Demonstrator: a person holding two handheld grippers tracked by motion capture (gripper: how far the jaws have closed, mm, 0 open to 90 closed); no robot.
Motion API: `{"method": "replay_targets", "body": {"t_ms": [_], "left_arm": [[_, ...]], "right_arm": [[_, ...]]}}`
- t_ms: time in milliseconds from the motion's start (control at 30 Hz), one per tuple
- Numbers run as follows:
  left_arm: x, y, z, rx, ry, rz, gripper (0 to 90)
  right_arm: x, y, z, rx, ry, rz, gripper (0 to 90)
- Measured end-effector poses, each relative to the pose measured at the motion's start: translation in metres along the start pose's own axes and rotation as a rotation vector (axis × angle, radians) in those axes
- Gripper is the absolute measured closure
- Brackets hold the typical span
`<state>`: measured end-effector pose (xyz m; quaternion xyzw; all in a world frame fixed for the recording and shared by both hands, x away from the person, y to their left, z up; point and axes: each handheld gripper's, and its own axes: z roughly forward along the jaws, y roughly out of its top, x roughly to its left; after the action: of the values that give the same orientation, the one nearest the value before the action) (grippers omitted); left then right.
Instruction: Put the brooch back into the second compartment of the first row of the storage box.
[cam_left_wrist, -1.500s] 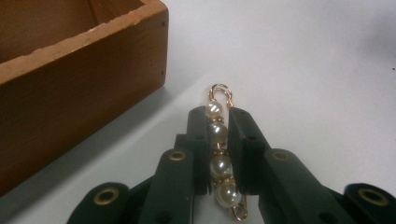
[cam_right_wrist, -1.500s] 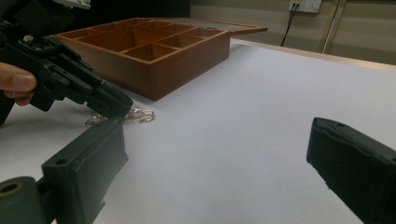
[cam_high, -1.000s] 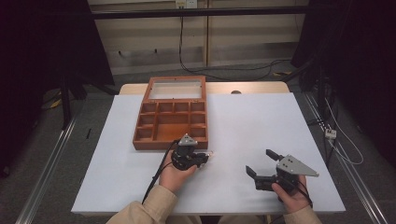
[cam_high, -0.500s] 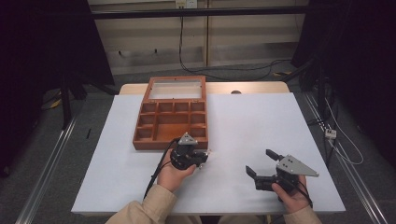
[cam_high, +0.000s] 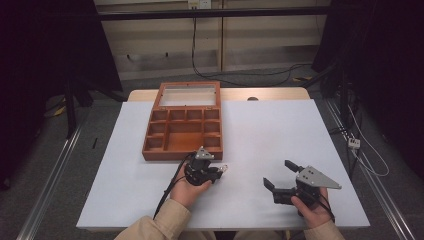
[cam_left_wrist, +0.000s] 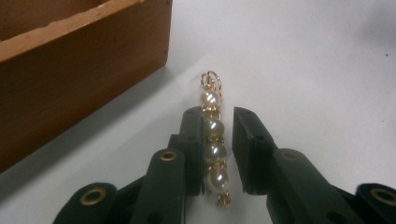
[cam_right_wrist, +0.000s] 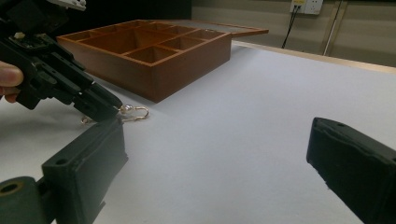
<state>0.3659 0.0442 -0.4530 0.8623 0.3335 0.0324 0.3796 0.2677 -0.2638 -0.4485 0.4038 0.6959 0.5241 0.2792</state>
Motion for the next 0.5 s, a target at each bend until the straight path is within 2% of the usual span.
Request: {"method": "replay_targets", "body": {"t_ms": [167, 300, 433, 500], "left_arm": [[-0.005, -0.005, -0.001, -0.012, 0.015, 0.003, 79.3], [-0.011, -0.005, -0.001, -0.010, 0.054, 0.041, 80.0], [-0.008, -0.004, -0.002, -0.016, 0.035, 0.000, 80.2], [-0.005, -0.003, -0.005, -0.026, 0.042, -0.001, 80.2]], "right_arm": [[0.000, 0.000, 0.000, 0.002, 0.000, 0.000, 4.0], [0.001, 0.000, 0.001, 0.001, 0.003, -0.001, 4.1], [0.001, 0.000, 0.001, 0.000, 0.003, -0.002, 4.1], [0.000, 0.001, 0.000, -0.002, -0.001, -0.001, 4.1]]}}
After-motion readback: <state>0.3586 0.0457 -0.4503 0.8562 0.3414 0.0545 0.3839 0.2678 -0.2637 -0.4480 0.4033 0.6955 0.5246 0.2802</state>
